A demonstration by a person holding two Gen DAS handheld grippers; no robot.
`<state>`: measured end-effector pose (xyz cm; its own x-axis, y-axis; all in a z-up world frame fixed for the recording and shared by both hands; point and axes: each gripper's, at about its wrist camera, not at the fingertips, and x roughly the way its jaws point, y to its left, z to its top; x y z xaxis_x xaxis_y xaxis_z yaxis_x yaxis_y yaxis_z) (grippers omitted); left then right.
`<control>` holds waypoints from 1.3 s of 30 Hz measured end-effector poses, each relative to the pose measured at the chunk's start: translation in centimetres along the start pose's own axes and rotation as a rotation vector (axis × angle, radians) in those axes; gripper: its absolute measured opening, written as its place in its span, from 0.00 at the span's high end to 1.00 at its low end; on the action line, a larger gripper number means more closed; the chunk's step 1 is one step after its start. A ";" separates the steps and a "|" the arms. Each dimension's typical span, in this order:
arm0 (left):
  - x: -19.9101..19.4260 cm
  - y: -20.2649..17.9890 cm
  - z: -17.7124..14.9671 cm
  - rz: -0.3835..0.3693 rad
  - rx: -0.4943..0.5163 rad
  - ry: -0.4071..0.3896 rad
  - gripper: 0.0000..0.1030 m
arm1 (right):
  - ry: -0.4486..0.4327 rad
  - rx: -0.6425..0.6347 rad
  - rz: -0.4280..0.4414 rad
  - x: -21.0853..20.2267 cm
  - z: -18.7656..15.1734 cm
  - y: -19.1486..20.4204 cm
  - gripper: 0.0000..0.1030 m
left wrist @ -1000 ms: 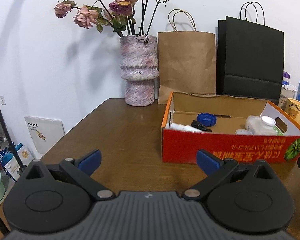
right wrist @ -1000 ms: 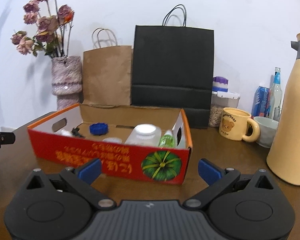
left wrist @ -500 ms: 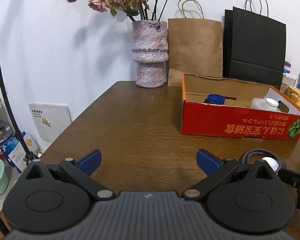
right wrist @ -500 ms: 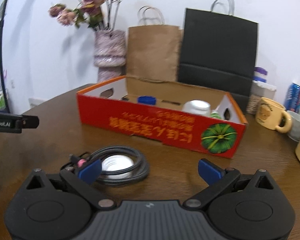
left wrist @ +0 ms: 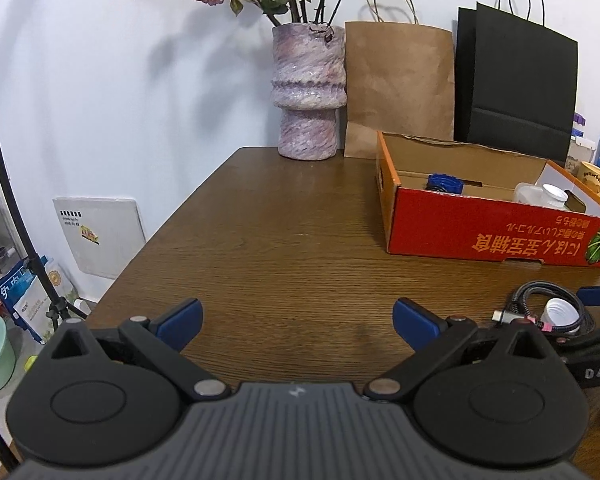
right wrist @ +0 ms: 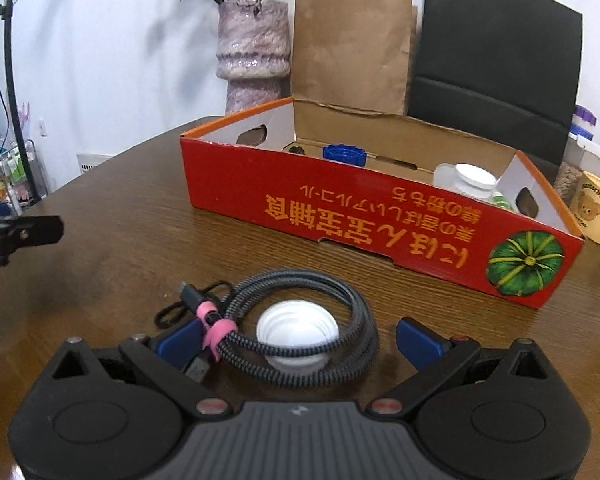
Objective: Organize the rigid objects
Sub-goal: 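Close the right gripper on the braided black cable coil, then grasp the white round cap with the left gripper while the right gripper holds the cable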
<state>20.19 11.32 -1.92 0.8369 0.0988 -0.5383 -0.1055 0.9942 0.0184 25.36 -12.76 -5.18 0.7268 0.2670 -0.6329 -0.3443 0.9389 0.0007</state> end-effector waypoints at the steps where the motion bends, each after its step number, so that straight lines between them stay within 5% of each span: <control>1: 0.1 0.1 0.0 0.000 -0.002 0.003 0.00 | 0.008 0.003 0.003 0.4 0.1 0.0 0.00; 10: 0.0 0.0 -0.1 0.000 0.006 -0.002 0.00 | 0.006 0.028 0.029 2.2 1.3 0.0 0.00; 15: 0.1 0.0 -0.1 0.009 0.004 0.002 0.00 | -0.022 0.053 0.040 1.7 1.2 -0.4 0.10; 39: -0.1 -3.4 -1.0 0.048 0.014 -0.002 0.00 | -0.238 0.071 -0.003 -4.8 0.1 -2.9 0.10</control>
<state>19.93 7.93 -2.72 0.8323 0.1463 -0.5346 -0.1381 0.9889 0.0555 22.99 -16.73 -2.06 0.8502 0.2995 -0.4329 -0.3049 0.9506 0.0588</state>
